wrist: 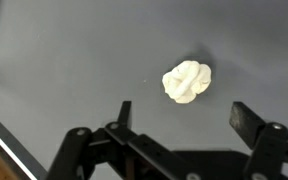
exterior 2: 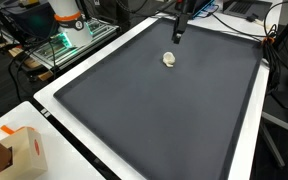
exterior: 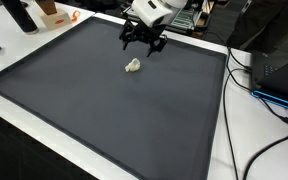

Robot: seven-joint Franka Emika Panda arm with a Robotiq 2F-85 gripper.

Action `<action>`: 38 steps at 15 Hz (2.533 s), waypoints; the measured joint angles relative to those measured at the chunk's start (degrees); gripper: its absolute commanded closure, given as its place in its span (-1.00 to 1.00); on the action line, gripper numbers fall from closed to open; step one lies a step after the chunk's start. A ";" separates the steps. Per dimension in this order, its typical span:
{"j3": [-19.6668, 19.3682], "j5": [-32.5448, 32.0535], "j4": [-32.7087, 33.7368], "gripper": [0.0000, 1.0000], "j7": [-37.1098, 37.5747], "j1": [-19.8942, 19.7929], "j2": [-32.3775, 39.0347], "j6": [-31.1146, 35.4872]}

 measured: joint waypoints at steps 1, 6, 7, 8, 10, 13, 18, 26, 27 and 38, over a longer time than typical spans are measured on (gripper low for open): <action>0.09 2.48 -0.29 -1.00 -4.32 -0.93 -1.01 0.38; 2.05 14.85 -0.82 -1.00 -26.71 -6.62 -4.96 0.01; 2.45 17.18 -0.77 -1.00 -31.11 -7.66 -5.50 -0.23; 2.53 19.55 -0.64 -1.00 -35.49 -8.39 -5.99 -0.55; 2.50 23.38 -0.25 -1.00 -42.93 -9.45 -6.88 -1.89; 2.39 26.33 0.69 -1.00 -50.14 -10.37 -7.78 -4.54; 2.21 27.25 1.02 -1.00 -53.12 -10.53 -8.48 -5.87; 2.24 27.20 0.49 -1.00 -56.31 -10.31 -7.47 -4.16; 2.25 27.19 0.28 -1.00 -57.21 -10.29 -6.99 -3.33; 2.23 26.37 -3.69 -1.00 -65.56 -10.30 -1.42 7.08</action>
